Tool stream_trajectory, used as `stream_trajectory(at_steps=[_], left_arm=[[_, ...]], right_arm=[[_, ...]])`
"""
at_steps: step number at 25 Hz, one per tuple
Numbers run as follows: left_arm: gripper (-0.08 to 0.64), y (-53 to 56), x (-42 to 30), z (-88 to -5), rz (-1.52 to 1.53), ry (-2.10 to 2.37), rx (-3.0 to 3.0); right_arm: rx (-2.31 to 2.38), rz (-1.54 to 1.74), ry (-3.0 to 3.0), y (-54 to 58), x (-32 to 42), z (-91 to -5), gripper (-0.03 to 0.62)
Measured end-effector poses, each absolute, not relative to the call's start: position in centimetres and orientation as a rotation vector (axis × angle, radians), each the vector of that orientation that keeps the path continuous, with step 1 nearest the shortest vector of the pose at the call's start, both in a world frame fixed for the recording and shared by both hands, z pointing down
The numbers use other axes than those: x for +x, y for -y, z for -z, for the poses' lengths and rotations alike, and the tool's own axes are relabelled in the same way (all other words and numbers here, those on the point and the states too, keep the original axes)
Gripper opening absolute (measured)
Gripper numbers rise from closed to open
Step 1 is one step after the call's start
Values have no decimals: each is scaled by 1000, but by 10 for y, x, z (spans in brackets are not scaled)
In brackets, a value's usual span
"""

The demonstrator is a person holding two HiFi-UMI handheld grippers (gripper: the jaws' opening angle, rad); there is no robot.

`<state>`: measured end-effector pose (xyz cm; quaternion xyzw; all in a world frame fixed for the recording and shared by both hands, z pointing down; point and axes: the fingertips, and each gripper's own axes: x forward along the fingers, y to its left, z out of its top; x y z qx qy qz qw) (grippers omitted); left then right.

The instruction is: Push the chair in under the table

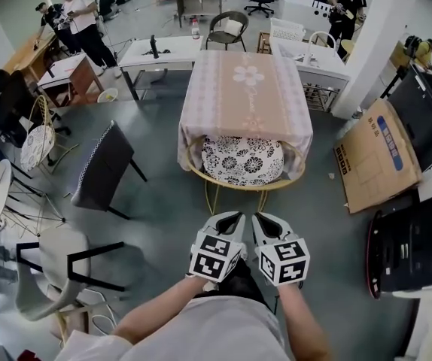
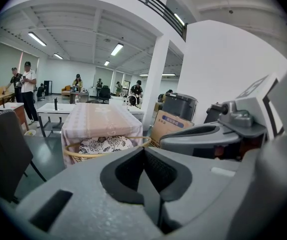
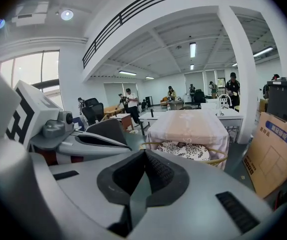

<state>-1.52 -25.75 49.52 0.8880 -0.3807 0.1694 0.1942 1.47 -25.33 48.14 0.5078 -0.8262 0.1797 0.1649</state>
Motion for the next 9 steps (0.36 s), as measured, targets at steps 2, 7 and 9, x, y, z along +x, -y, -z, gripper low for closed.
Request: stream_trajectory(at_steps=[2, 7, 9], left_arm=[[6, 255, -15, -495, -477, 1063, 2491], [6, 249, -15, -497, -492, 1053, 2496], [6, 247, -16, -498, -505, 1052, 2500]], right_arm=[[1453, -523, 2354, 250, 15, -482, 3], [1456, -538, 2347, 243, 15, -486, 3], [1457, -545, 2346, 241, 15, -487, 3]])
